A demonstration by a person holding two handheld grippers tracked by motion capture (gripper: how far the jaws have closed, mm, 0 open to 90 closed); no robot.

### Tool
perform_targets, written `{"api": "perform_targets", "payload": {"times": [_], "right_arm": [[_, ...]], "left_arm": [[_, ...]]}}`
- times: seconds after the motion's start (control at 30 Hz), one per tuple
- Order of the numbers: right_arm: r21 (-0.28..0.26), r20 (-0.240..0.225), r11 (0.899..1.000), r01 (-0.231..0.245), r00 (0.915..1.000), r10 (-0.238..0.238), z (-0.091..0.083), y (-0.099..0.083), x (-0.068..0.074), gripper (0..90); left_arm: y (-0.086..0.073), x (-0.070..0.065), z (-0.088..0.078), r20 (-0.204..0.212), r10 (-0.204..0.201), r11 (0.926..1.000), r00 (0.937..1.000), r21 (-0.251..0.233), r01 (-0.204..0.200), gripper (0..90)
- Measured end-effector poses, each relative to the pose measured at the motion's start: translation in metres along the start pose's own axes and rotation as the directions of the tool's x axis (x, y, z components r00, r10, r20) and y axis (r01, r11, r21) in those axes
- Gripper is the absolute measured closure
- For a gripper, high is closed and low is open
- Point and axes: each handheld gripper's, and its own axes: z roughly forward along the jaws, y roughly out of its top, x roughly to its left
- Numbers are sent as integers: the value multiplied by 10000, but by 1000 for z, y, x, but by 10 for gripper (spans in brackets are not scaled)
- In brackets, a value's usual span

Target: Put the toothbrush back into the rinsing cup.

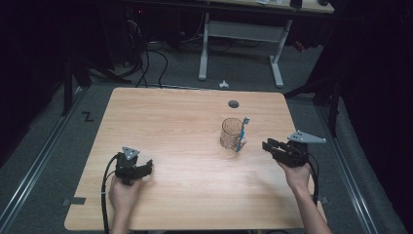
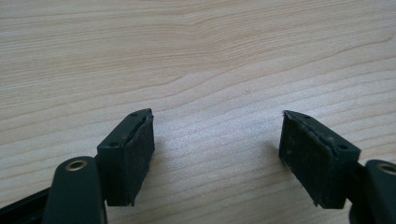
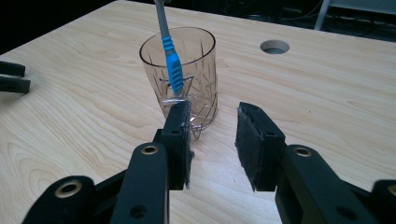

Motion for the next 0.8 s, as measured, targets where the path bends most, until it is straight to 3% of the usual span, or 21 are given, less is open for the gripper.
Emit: {"api": "perform_targets", "payload": {"times": [0.8], "right_arm": [[66,29,9977,-678,9977,677,-2,-24,-8,656]], "left_arm": [[0,0,0,6,-8,10000,10000,-2,8,271]]}}
